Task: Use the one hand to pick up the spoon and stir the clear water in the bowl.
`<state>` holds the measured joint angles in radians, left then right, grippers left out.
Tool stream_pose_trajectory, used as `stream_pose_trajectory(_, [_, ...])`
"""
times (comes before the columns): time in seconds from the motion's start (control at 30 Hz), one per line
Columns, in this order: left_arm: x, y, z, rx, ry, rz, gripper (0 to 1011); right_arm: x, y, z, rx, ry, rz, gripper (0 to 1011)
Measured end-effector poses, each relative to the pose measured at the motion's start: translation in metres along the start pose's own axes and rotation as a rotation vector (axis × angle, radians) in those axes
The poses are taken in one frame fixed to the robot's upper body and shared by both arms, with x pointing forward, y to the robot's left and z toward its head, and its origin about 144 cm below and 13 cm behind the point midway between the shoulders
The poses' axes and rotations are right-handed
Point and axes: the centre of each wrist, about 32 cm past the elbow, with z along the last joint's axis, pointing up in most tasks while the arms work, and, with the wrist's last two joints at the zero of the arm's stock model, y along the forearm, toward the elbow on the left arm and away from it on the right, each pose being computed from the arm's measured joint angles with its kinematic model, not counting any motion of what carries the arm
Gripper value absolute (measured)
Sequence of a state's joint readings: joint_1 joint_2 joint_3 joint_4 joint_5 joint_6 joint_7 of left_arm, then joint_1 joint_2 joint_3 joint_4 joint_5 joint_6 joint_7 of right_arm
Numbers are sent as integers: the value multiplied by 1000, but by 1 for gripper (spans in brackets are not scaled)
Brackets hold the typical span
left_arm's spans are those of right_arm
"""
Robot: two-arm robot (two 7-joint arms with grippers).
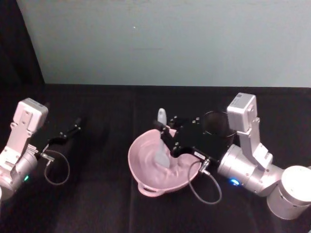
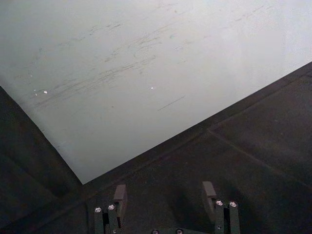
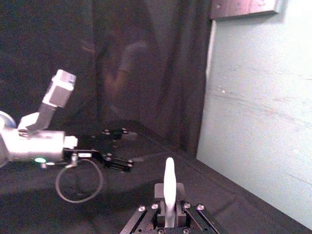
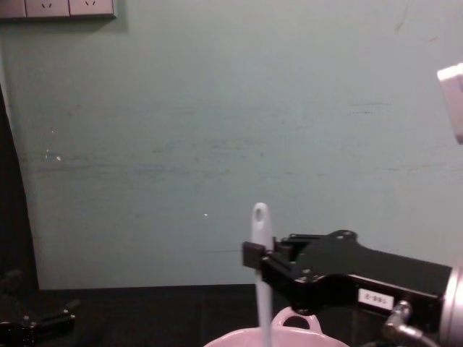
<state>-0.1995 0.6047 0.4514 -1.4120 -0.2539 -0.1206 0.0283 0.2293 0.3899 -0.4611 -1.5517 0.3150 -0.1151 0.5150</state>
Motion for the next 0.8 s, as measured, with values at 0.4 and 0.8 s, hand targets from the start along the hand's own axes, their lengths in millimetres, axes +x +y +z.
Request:
stream_pose_trajectory(0.4, [0, 0, 0, 0, 0, 0, 1005, -13, 17, 3, 28, 14, 50, 124])
stream_pose_trajectory(0.8, [0, 0, 0, 0, 0, 0, 1005, -6, 15, 21, 67, -16, 42, 124])
